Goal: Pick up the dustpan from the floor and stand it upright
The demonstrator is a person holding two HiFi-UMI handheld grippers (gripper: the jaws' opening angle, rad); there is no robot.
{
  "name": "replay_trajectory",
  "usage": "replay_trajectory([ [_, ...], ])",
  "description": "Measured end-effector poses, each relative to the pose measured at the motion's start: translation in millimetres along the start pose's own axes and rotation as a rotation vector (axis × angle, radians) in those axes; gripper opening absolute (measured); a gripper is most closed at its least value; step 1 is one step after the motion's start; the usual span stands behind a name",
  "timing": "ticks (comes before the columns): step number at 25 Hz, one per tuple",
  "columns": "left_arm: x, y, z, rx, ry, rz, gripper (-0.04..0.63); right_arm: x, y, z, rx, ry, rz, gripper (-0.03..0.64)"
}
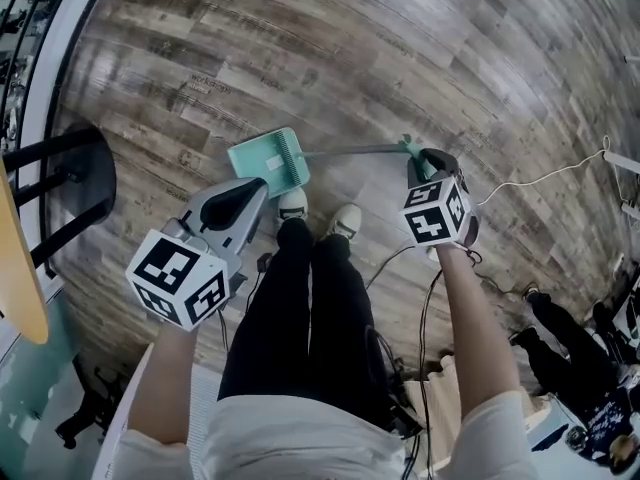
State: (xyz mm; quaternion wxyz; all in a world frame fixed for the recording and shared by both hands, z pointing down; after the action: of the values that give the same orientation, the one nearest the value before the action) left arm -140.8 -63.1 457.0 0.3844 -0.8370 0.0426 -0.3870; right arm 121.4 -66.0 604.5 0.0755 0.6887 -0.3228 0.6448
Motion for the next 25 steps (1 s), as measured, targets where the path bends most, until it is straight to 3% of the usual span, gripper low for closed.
replay_trajectory([
  [13, -23, -4, 19, 0.008, -0.043, -0.005, 0.025, -43, 20, 4, -0.084, -0.124, -0.018, 0.103],
  [25, -36, 4, 34, 0.026, -0.089, 0.013, 0.025, -62, 8, -12, -0.127, -0.146, -0.051, 0.109],
])
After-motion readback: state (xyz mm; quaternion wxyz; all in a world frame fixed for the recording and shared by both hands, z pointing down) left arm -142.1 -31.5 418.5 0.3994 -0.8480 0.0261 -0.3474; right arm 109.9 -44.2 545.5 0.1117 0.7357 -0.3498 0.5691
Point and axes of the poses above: the fingertips, and each gripper's own axes: x forward along the fingers, z to its right, y out of its top, the point moved 2 cm from there along -x, backward along the fingers, and after that the axes turned 6 degrees about x, right-handed, at the moved point
